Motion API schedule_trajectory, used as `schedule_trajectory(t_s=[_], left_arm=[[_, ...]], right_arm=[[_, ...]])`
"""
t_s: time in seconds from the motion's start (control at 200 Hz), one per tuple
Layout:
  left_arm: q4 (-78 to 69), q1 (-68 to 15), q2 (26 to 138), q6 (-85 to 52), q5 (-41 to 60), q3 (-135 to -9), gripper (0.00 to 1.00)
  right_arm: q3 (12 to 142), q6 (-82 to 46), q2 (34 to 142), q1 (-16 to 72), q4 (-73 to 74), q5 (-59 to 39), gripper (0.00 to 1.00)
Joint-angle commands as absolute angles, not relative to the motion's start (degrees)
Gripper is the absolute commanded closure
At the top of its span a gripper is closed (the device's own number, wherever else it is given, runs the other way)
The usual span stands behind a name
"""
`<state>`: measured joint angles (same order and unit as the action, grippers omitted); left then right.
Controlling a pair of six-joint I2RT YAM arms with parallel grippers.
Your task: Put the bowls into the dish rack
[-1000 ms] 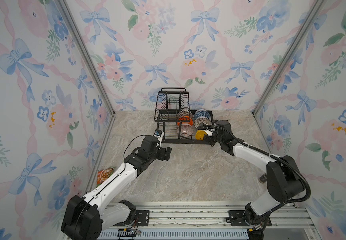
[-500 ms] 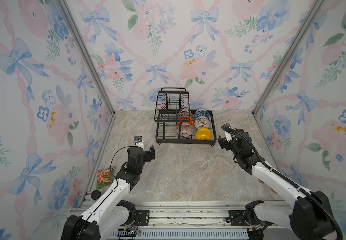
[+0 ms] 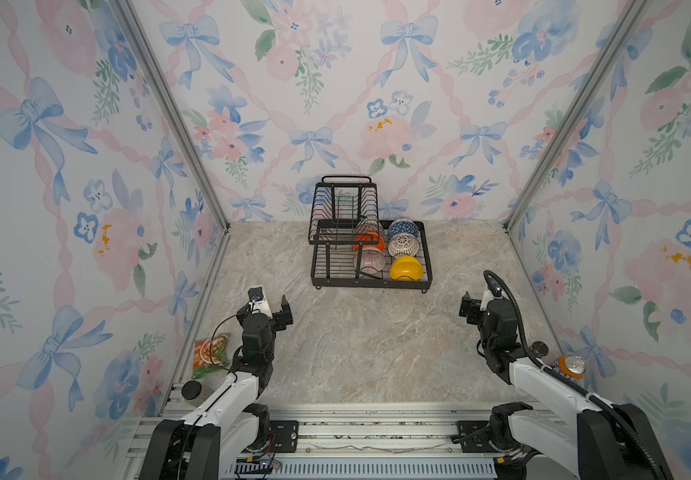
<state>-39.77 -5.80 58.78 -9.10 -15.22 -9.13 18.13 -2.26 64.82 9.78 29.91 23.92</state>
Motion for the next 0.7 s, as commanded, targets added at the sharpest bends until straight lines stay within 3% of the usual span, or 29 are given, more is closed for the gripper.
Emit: schedule_trajectory(t_s=[0.0,0.34,0.41,0.465,0.505,0.555,0.695], left_arm=[[-49.6,-3.9,63.2,-7.4,-11.7,-7.2,0.02],[-55.1,0.8,78.2,-8.4,-5.9,-14.6,0.02],[-53.7,1.0,80.5,-7.2,-4.9,-16.9,0.02],[-53.6,1.2,81.5,-6.2,-4.2,-17.7,0.02],[-55.4,1.4,82.5,-5.3,-3.7,-16.8,0.02],[-67.7,1.3,88.2,-3.6,-0.3,-14.3,0.02],[-67.1,-0.2,89.2,-2.0,-1.2,-14.4,0.02]], right_arm=[[18.5,-4.5,70.2,9.3,36.8,25.6,0.03],[23.2,0.3,87.5,7.7,51.2,23.3,0.03],[24.5,-2.2,85.6,4.7,44.4,17.6,0.03],[22.1,-1.8,88.1,3.8,51.0,14.6,0.03],[20.9,-1.2,89.8,4.1,57.1,14.4,0.03],[22.3,-1.6,87.9,4.0,51.3,14.4,0.03],[21.7,-1.2,88.8,4.3,53.4,15.0,0.03]])
